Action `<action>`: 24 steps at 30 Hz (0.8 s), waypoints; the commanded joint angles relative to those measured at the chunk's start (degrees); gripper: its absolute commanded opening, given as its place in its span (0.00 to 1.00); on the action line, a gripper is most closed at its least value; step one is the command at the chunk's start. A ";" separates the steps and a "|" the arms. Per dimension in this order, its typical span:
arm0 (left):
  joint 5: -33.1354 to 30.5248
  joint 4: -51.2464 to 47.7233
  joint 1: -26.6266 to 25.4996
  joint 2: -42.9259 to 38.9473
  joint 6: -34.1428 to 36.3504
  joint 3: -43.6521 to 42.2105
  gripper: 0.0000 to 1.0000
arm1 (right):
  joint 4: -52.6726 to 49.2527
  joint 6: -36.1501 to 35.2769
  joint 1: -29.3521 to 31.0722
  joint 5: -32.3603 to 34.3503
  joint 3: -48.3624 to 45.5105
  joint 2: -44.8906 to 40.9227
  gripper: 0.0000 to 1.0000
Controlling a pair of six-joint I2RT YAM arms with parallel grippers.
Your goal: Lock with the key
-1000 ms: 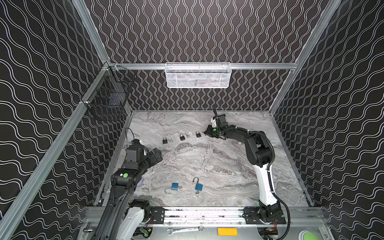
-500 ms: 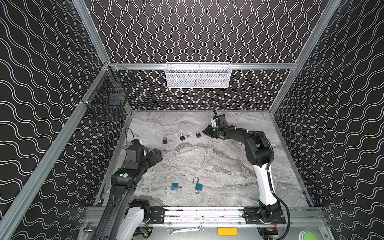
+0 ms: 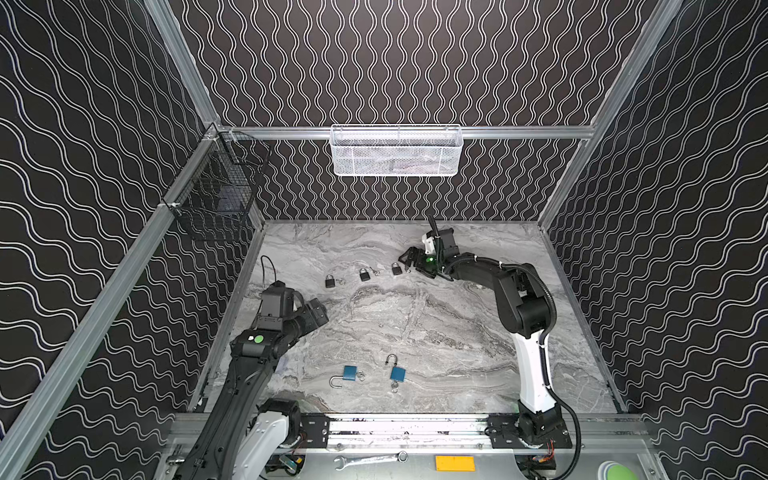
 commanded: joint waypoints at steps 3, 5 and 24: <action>0.34 0.00 0.04 1.12 -0.35 0.30 0.99 | -5.59 -0.46 0.02 2.95 -0.71 -3.88 1.00; 0.75 0.37 0.04 1.12 -1.42 -0.29 0.99 | -8.01 -0.67 0.02 4.66 -0.55 -5.71 1.00; 8.31 5.00 -1.25 11.44 -2.97 -2.98 0.98 | -28.52 -3.82 1.61 22.98 -18.23 -40.52 1.00</action>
